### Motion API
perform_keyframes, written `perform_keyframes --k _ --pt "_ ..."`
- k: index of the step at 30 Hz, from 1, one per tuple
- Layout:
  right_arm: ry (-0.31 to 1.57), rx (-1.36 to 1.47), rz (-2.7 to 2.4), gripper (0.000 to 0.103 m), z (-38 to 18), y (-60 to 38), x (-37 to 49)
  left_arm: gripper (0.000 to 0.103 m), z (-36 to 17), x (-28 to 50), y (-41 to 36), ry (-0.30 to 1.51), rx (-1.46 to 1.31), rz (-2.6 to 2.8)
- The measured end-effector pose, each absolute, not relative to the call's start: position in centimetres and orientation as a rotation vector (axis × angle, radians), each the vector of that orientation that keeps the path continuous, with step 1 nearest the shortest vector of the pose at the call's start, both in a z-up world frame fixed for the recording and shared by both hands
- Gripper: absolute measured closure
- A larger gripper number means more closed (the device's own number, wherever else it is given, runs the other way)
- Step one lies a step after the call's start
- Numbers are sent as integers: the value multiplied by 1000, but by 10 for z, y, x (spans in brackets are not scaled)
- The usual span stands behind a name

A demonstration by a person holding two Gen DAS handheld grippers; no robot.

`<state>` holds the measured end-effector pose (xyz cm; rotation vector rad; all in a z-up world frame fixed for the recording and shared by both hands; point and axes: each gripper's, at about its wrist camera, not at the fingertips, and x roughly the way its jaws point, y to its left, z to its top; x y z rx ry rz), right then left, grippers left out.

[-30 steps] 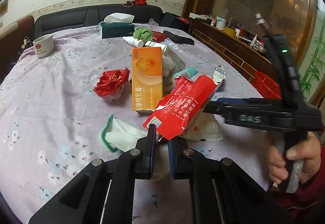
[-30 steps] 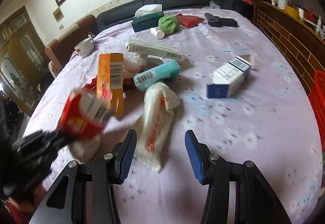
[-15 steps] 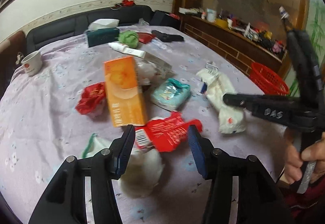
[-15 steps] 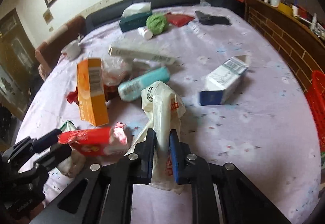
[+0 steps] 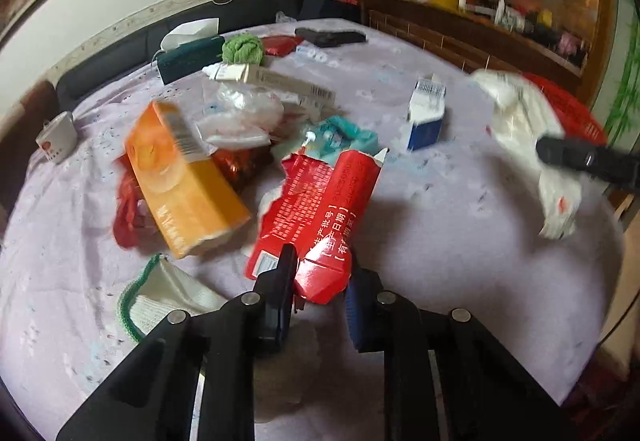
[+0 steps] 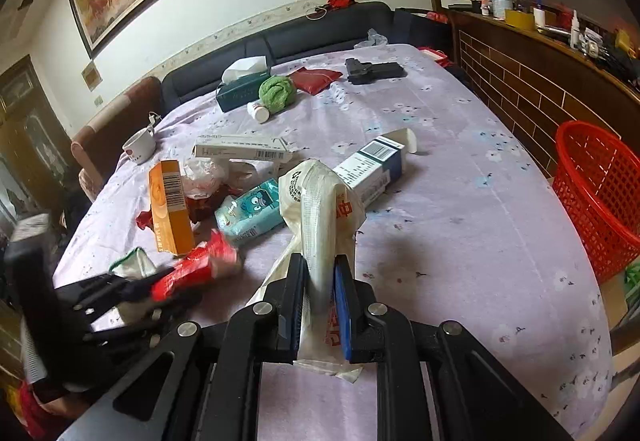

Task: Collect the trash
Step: 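Carry the red wrapper and white bag with both tools over the red wastebasket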

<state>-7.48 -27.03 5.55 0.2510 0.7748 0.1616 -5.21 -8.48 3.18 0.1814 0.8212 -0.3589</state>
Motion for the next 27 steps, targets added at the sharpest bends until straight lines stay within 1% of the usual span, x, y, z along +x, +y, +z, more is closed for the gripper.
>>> perform_keyframes --k 5,12,21,27 --pt "757 286 157 88 57 -286 -82 82 57 -62 -92 784 112 -448" --pt "715 338 126 88 65 -316 -96 82 83 -67 -132 762 90 -571" --pt "646 443 56 88 81 -383 -115 82 102 -54 -212 785 29 -773" --pt "586 501 -44 88 93 -447 -130 82 120 -40 -285 770 44 -845"
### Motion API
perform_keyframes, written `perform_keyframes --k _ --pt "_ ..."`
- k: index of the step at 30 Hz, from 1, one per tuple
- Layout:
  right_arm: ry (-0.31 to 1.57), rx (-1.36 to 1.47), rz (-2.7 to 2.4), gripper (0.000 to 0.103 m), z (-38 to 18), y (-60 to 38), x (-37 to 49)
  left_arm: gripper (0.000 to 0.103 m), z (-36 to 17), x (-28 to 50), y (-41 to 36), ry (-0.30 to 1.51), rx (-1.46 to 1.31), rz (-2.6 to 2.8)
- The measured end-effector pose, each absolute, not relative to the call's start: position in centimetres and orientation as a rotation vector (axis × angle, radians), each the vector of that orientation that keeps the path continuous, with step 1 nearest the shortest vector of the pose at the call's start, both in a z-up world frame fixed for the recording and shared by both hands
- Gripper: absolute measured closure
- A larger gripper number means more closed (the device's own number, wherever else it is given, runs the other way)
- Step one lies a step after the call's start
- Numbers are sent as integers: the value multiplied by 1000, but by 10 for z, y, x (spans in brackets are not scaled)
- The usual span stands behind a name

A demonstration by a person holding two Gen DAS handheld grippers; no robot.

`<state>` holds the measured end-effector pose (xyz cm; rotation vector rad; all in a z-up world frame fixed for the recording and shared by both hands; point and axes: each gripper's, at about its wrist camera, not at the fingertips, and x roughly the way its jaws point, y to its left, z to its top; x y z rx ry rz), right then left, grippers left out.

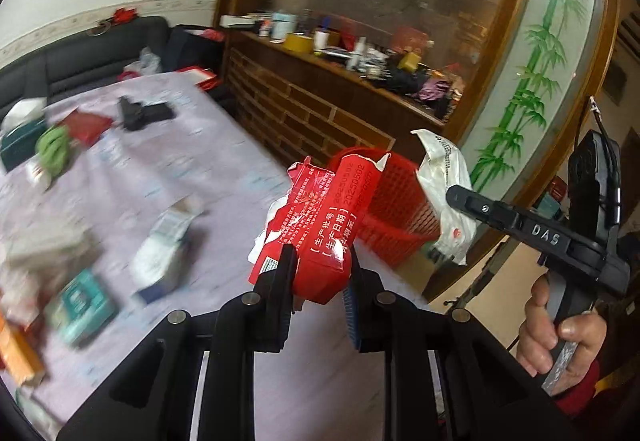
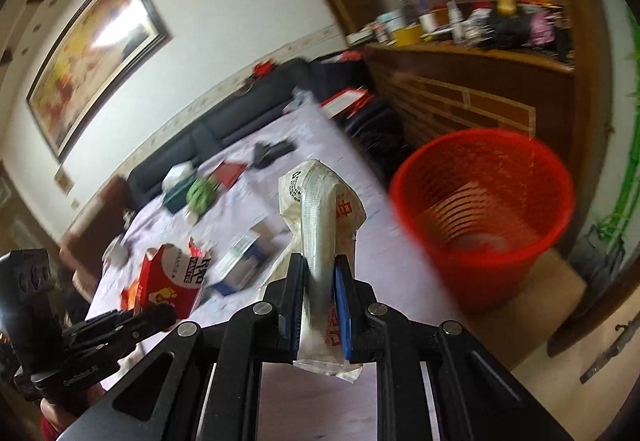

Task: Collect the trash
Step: 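Carry the red wrapper and white bag with both tools over the red wastebasket, then open both tools to drop the wrapper and bag into the basket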

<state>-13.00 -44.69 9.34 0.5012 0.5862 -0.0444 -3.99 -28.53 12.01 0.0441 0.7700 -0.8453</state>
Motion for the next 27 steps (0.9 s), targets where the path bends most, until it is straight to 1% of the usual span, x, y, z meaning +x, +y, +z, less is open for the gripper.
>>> perform_keyframes --k 7,11,13,15,17,19,20,22,25,27 --pt "525 530 -186 87 106 -520 -142 82 116 -24 -386 790 62 -945" --pt "537 553 -243 87 100 -555 -135 82 109 -17 -422 821 59 -952" --pt "546 577 -259 87 95 -570 -132 76 103 -11 -435 834 54 -939" --pt "555 583 -281 85 90 -584 -125 54 99 -8 -437 834 62 -920" --pt "570 592 -299 83 85 -595 -117 47 100 -8 -428 820 57 -907" --pt "573 599 -309 74 82 -604 -113 47 102 -11 -415 816 57 -898" --pt "571 598 -323 73 82 -607 -114 47 103 -13 -408 813 56 -895" --pt "559 600 -333 71 82 -608 -120 47 106 -21 -387 795 59 -875" --pt "539 621 -329 71 83 -606 -130 40 110 -34 -359 767 79 -829" --pt "531 621 -305 70 86 -597 -135 40 111 -42 -339 751 83 -799"
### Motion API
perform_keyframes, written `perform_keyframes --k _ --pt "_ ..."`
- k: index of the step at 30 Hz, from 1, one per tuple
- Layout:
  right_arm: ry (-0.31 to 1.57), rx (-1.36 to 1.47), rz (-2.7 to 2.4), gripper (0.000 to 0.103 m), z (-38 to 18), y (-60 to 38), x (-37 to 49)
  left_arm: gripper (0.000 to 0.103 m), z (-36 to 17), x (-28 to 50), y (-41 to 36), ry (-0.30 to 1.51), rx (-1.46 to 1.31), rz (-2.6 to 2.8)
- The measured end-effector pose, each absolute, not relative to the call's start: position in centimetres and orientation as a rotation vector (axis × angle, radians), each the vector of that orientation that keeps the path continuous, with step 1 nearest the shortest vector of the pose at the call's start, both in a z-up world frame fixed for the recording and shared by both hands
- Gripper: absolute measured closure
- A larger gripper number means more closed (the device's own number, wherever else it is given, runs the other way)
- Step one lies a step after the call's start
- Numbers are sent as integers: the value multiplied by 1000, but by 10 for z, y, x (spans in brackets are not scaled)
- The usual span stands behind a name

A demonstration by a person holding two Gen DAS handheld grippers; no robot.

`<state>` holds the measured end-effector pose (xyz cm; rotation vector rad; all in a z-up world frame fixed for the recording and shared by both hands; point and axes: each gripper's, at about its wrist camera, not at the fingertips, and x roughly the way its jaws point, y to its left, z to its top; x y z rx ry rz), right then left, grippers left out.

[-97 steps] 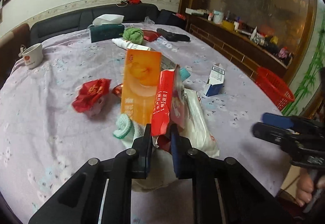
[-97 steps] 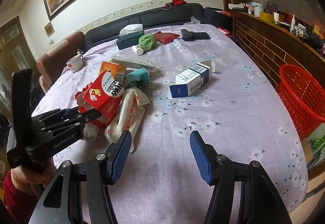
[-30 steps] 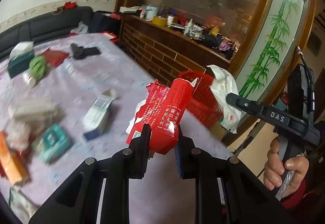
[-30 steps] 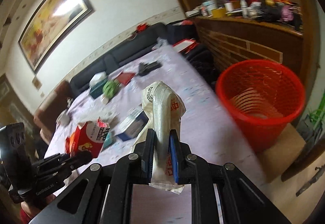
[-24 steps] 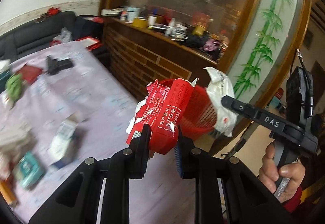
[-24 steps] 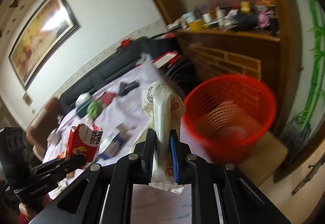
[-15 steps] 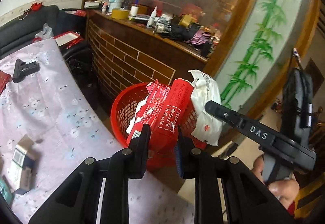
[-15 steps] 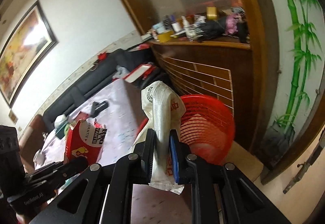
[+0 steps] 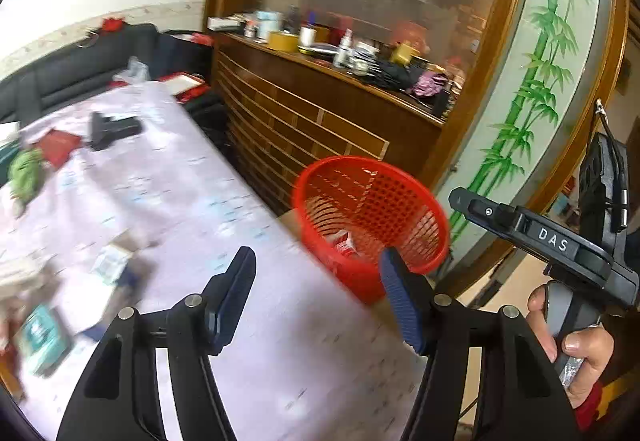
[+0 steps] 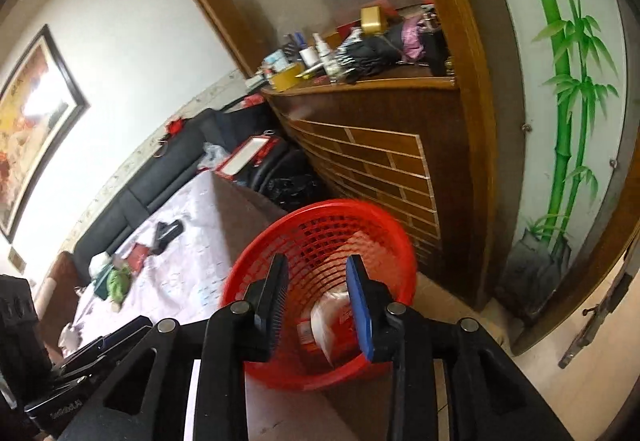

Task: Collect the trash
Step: 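Open both tools to drop the wrapper and bag into the basket, then swing both open tools back over the table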

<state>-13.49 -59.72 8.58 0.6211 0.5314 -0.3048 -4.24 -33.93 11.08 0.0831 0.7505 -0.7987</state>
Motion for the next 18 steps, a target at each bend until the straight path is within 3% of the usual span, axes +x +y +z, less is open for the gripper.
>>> perform_keyframes --k 2,4,18 --pt "530 603 -274 58 89 -578 -139 40 110 -52 -318 746 91 -773" --pt "536 581 -234 54 91 -555 -139 39 108 -60 -293 743 85 -752" --pt "725 419 62 53 56 -393 -99 38 86 -97 -101 729 -57 -441"
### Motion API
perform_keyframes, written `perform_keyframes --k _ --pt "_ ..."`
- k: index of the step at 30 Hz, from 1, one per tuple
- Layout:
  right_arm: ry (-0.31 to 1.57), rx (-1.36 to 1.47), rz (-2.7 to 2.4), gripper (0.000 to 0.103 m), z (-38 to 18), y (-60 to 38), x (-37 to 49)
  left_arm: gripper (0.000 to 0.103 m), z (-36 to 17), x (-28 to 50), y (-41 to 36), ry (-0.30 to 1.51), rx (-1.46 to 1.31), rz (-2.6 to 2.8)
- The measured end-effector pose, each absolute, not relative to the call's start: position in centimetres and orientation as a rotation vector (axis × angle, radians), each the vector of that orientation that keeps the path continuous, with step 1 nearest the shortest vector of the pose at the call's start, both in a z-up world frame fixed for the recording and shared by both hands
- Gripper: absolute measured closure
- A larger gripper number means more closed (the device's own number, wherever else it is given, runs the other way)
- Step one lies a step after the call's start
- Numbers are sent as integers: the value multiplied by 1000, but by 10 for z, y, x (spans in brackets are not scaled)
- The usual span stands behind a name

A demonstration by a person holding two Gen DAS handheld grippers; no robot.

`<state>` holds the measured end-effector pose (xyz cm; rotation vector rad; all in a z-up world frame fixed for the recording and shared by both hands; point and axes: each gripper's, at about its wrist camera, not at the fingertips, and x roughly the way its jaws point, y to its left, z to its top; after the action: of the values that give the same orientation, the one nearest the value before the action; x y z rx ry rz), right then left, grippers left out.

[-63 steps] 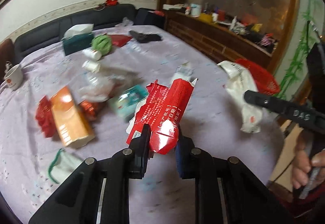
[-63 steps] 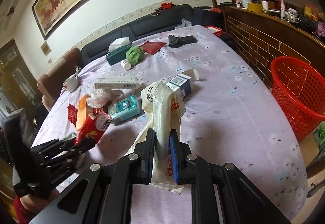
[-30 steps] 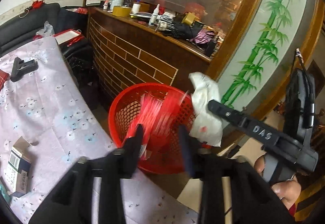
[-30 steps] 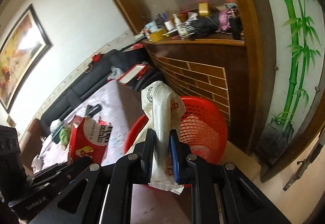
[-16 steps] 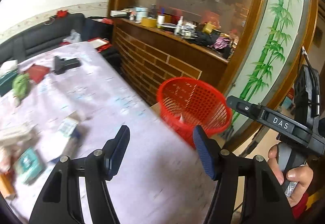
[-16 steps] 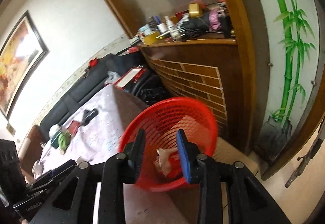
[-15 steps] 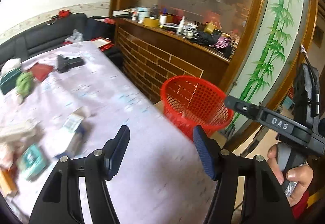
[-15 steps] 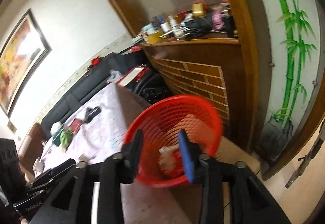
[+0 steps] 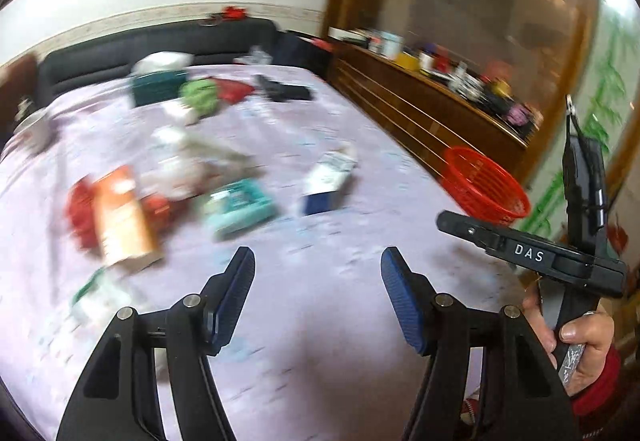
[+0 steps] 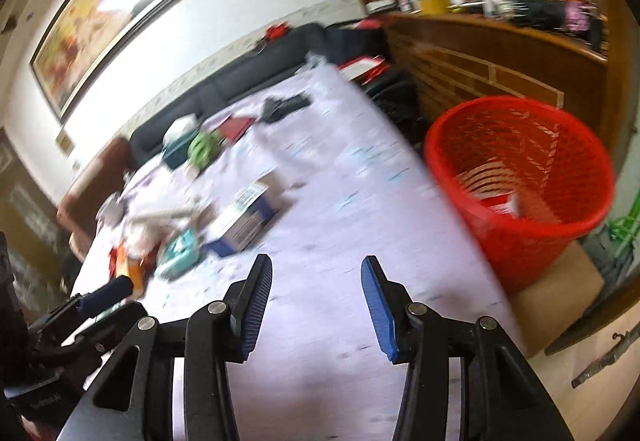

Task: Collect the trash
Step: 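Swing both open tools back over the table, then grasp the white sock with the left tool while the right tool grasps the white-blue medicine box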

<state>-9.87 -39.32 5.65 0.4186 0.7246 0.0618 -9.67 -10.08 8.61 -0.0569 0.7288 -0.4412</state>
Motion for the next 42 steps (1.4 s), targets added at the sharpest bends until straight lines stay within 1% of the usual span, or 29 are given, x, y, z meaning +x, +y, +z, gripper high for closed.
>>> perform_keyframes --k 6,8,12,15,17,23,25,26,28,29,32,36,40,42 --pt "779 348 135 50 45 -346 -88 38 80 -111 -30 710 -152 -276" --pt "796 327 158 50 41 -331 -83 35 78 -111 -15 700 -167 -227" --pt "819 296 200 50 39 -307 -77 34 62 -102 7 750 -211 -120" --pt "835 281 240 47 41 -290 -68 34 45 -89 9 814 -238 -113" --pt "844 274 270 46 43 -278 -60 34 33 -82 5 861 -243 -125" --pt "862 254 307 46 46 -257 -42 34 20 -70 -8 885 -202 -141" --pt "859 285 300 44 48 -264 -35 42 18 -67 -12 872 -169 -132" --pt "858 291 267 43 50 -270 -29 51 16 -66 -13 870 -158 -136" --pt "858 319 214 41 51 -283 -19 55 13 -64 -14 866 -155 -154" --pt "861 337 188 38 52 -290 -13 60 13 -64 -15 865 -156 -163" --pt "877 381 108 34 50 -307 10 60 15 -66 -19 851 -129 -164" --pt "909 430 30 34 42 -314 41 60 15 -65 -17 854 -138 -174" --pt "981 404 -33 34 31 -300 75 60 14 -64 -13 864 -162 -192" --pt "1003 350 -74 34 26 -291 83 55 13 -63 -12 873 -173 -197"
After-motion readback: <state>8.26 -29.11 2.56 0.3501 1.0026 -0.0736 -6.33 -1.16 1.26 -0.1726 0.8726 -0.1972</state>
